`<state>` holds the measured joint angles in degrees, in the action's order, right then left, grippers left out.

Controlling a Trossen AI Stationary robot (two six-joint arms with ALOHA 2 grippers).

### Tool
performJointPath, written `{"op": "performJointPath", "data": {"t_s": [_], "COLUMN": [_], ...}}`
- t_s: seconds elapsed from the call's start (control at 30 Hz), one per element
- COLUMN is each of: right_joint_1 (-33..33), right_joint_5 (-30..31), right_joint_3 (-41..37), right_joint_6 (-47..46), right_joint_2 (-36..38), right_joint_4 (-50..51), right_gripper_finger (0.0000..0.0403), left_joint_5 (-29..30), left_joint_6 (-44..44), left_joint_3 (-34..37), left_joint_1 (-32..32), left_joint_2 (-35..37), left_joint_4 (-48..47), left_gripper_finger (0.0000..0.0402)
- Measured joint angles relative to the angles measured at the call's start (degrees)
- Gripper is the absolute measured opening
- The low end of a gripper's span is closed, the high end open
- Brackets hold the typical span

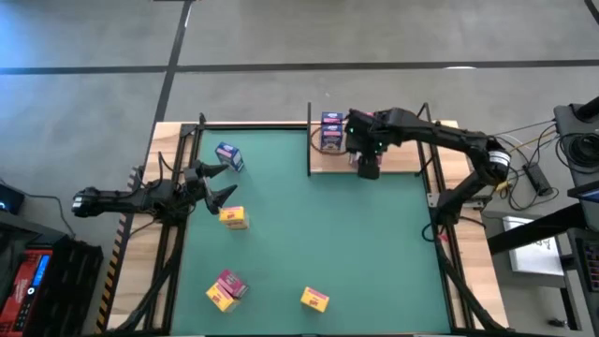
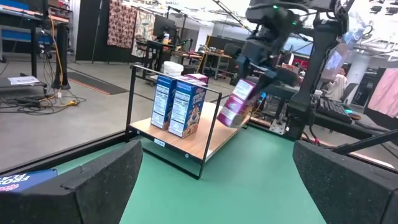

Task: Stack cereal on shelf
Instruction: Put the right pink cereal box on the shelf

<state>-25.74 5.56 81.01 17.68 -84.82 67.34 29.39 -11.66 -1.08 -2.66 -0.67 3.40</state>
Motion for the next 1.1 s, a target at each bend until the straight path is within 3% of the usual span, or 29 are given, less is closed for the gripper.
{"op": "performJointPath", "data": {"t_s": [0.67,1.1], "right_joint_1": [-8.29,-8.81], "right_joint_5": [-1.03,-1.44], "right_joint_3": [0.11,0.11], "right_joint_6": [14.55,20.13], "right_joint_2": [-3.52,-3.52], "right_joint_4": [-3.44,-5.91], "right_gripper_finger": [0.0187,0.0187], "left_joint_5": [-0.01,-0.01], "left_joint_6": [0.00,0.01], "left_joint_3": [-0.01,-0.01], "left_joint_1": [0.02,0.02], "left_joint_2": [0.00,0.00], "left_joint_4": [0.00,0.00], "left_gripper_finger": [0.0400,0.0400]}}
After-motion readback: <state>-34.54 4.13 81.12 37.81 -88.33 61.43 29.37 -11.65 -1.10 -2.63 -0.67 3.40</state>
